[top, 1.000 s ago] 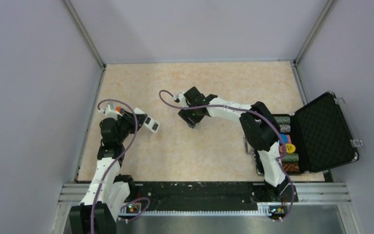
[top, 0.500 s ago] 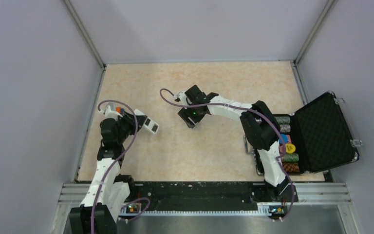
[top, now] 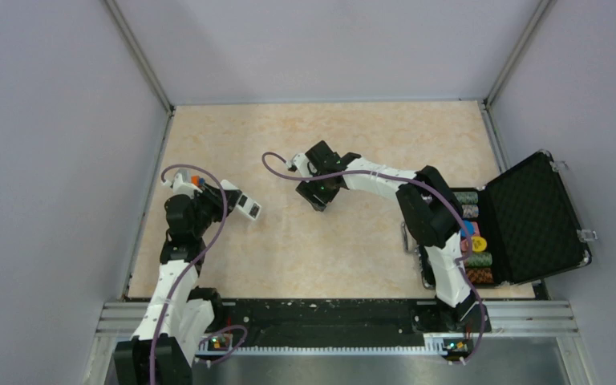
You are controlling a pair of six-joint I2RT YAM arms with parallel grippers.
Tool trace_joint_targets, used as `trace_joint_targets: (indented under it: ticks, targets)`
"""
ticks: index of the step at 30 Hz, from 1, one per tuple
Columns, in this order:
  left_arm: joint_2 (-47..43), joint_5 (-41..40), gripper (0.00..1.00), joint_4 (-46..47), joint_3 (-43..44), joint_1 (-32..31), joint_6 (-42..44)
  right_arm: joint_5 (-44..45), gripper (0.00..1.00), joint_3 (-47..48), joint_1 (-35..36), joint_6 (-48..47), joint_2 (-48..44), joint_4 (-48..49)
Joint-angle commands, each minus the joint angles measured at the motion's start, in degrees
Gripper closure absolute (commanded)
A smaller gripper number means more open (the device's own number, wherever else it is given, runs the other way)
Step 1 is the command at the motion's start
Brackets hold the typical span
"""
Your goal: Load the batteries into the remote control
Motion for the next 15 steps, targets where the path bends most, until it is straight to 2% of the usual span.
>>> trace_joint_targets:
  ticks: [1, 11, 15]
  targets:
    - [-0.28, -0.05, 1.00, 1.89, 2.36, -0.08, 1.11, 0.88, 0.45, -2.20, -0.40, -1.11, 1.20, -5.05]
    - [-0.18, 0.21, 1.00, 1.30, 2.69, -0.07, 1.85, 0.24, 0.64, -2.33, -0.10, -0.10, 1.34, -3.87]
    - [0.22, 1.25, 1.00, 1.48, 2.62, -0.11, 1.96, 0.30, 0.66, -2.37, 0.01, 1.72, -1.11, -2.40]
